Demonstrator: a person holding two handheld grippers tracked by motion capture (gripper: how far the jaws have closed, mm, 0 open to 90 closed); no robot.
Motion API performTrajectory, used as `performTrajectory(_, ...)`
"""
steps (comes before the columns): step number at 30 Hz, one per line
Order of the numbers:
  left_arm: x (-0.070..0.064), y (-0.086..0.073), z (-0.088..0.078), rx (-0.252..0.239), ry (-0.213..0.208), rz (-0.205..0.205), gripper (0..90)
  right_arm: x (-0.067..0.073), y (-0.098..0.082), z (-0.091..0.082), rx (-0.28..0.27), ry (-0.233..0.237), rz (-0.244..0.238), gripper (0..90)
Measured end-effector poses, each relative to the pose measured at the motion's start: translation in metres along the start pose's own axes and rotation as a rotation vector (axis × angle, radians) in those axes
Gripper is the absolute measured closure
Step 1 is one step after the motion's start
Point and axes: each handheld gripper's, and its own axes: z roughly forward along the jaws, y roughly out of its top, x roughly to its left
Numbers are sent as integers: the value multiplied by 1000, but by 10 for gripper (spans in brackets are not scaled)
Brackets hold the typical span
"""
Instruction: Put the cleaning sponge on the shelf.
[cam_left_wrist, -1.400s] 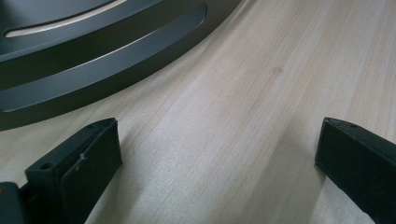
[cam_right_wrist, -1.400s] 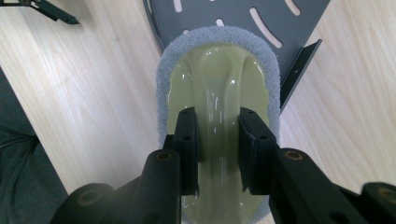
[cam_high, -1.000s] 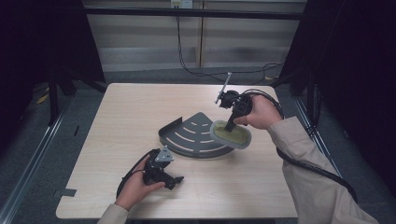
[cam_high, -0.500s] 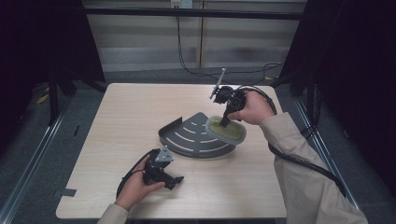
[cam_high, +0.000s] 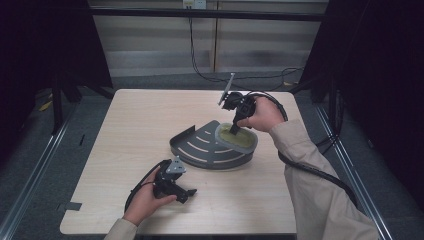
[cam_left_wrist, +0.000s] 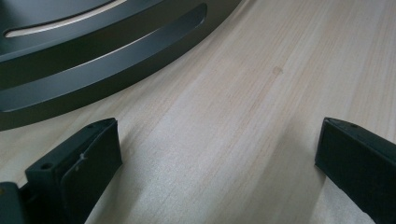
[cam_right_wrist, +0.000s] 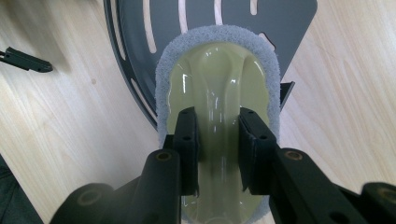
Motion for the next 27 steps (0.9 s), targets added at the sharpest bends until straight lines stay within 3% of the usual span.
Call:
performTrajectory(16,0,0,0,0,1,0,0,-6,9,7,-27,-8,24,711)
performTrajectory(27,0,0,0,1,0,1,0,-9,12,17,-12,-13,39,711)
